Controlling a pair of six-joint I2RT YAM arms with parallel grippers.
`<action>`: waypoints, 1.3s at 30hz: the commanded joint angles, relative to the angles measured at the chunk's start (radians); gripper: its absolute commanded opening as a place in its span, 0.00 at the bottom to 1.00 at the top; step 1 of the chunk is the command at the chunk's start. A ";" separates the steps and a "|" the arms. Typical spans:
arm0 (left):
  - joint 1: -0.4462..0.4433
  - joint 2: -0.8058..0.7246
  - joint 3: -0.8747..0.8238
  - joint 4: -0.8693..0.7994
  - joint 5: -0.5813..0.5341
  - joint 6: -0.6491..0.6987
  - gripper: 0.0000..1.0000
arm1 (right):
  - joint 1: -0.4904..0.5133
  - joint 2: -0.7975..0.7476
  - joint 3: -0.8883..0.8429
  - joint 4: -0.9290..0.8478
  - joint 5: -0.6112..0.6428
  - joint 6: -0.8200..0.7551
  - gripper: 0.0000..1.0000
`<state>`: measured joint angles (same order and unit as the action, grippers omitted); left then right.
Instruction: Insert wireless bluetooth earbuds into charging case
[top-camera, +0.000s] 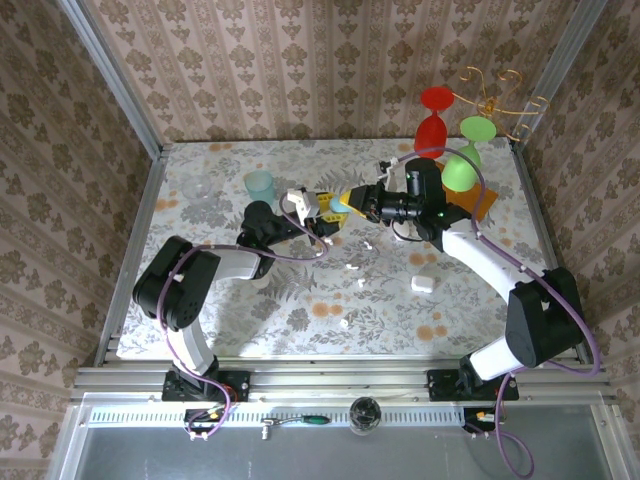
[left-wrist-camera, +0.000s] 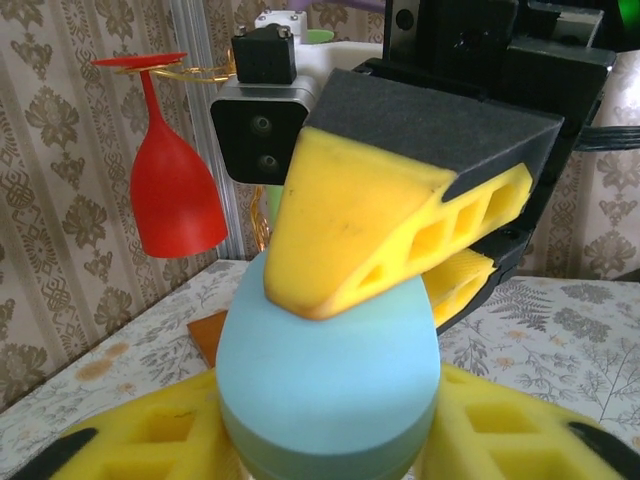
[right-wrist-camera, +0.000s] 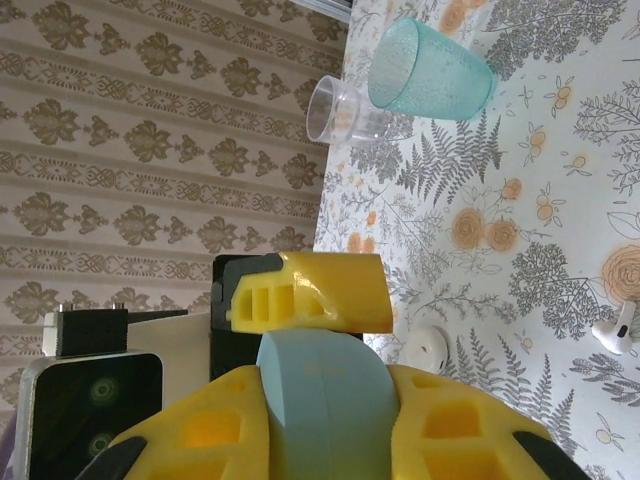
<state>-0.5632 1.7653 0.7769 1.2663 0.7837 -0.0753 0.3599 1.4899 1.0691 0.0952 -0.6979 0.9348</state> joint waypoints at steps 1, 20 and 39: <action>0.019 -0.048 -0.041 0.035 -0.016 0.005 0.60 | 0.001 0.008 -0.002 0.000 0.046 -0.060 0.13; 0.152 -0.298 -0.303 -0.213 -0.359 0.051 0.93 | 0.001 0.476 0.233 -0.129 0.346 -0.213 0.15; 0.026 -0.520 -0.001 -1.392 -0.934 -0.002 1.00 | -0.004 0.524 0.294 -0.230 0.476 -0.305 0.65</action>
<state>-0.5354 1.2819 0.7357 0.1383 -0.0544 -0.0200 0.3595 2.0670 1.3422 -0.0654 -0.2790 0.6838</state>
